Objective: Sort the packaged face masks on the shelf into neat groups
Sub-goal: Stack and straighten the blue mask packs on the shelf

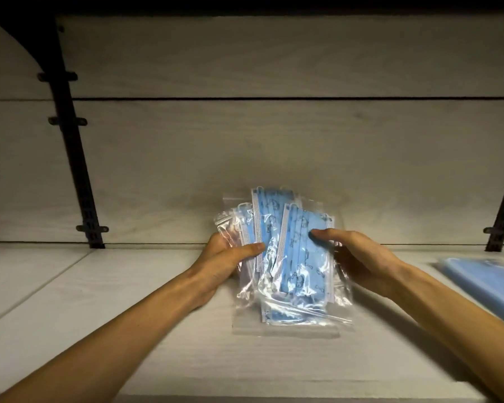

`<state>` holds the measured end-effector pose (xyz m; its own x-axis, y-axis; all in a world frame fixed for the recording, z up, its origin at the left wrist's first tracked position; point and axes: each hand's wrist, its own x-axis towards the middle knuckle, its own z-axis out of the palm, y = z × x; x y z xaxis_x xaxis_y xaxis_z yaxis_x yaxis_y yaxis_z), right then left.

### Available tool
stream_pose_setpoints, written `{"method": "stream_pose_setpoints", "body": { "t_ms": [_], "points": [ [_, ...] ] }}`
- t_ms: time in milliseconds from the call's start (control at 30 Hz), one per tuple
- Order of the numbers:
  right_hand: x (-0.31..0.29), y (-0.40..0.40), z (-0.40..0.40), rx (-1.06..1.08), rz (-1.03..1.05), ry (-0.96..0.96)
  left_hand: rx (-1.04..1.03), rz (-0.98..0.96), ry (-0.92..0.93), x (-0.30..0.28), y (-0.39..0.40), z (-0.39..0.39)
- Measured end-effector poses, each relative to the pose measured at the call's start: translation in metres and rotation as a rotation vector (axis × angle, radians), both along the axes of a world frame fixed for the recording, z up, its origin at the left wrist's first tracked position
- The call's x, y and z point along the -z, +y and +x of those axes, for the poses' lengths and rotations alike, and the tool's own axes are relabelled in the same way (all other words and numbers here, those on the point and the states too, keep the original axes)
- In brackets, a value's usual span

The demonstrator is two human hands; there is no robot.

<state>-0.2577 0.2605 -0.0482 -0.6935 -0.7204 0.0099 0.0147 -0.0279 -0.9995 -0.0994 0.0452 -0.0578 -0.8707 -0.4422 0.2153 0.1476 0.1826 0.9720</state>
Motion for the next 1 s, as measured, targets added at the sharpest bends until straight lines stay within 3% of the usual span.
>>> {"method": "stream_pose_setpoints", "body": {
  "t_ms": [233,400,733,833,1000],
  "points": [
    [-0.003,0.002,0.008,0.053,-0.031,0.053,0.121,0.133,-0.023,-0.001,0.004,0.000],
    [-0.003,0.002,0.008,0.170,-0.064,-0.003,-0.021,0.080,-0.022,0.001,0.001,-0.003],
    [0.001,-0.003,0.005,0.057,0.017,0.065,-0.035,-0.019,0.147,0.004,-0.003,-0.002],
    [0.000,-0.001,0.009,0.102,0.008,0.100,-0.077,0.021,0.143,0.001,0.000,-0.002],
    [-0.001,0.001,0.008,0.130,-0.060,-0.017,-0.184,0.028,0.057,0.001,-0.003,-0.005]
  ]
}}
